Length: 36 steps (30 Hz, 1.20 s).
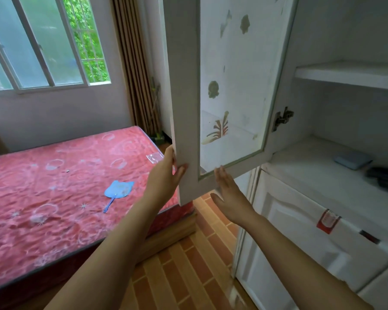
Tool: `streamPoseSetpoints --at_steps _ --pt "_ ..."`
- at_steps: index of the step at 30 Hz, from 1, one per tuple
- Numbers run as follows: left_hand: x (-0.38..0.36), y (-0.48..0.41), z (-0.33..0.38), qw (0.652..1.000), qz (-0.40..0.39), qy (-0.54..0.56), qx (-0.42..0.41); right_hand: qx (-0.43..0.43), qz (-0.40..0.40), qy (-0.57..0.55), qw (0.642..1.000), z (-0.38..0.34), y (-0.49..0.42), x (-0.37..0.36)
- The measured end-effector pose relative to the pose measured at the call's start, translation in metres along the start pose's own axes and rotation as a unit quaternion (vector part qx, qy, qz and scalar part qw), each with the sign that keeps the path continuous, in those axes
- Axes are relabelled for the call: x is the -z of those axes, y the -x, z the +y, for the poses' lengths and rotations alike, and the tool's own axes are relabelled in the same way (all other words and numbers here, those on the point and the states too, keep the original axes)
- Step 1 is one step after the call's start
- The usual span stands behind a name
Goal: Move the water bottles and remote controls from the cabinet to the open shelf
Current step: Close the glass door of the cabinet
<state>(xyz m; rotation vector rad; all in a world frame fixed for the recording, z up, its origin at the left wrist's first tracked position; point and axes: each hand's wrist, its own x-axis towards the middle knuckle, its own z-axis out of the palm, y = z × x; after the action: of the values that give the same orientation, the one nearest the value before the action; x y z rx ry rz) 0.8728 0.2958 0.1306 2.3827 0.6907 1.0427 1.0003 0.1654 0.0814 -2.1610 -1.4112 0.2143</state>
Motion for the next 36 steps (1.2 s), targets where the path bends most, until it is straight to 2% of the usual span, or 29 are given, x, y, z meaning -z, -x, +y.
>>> streamPoseSetpoints --at_steps 15,24,30,36 --pt "-0.003 0.028 0.032 1.000 0.012 0.023 -0.008 -0.005 0.008 0.011 1.000 -0.009 0.035 0.010" --pt "-0.015 0.060 0.081 1.000 0.030 0.001 0.008 0.041 -0.017 0.021 0.999 0.017 0.079 0.048" --pt "-0.032 0.083 0.119 0.999 0.046 -0.014 0.005 0.017 -0.002 -0.017 1.000 0.044 0.114 0.077" --pt "-0.053 0.101 0.152 0.999 0.039 0.016 -0.027 -0.002 0.010 -0.077 0.997 0.061 0.149 0.101"
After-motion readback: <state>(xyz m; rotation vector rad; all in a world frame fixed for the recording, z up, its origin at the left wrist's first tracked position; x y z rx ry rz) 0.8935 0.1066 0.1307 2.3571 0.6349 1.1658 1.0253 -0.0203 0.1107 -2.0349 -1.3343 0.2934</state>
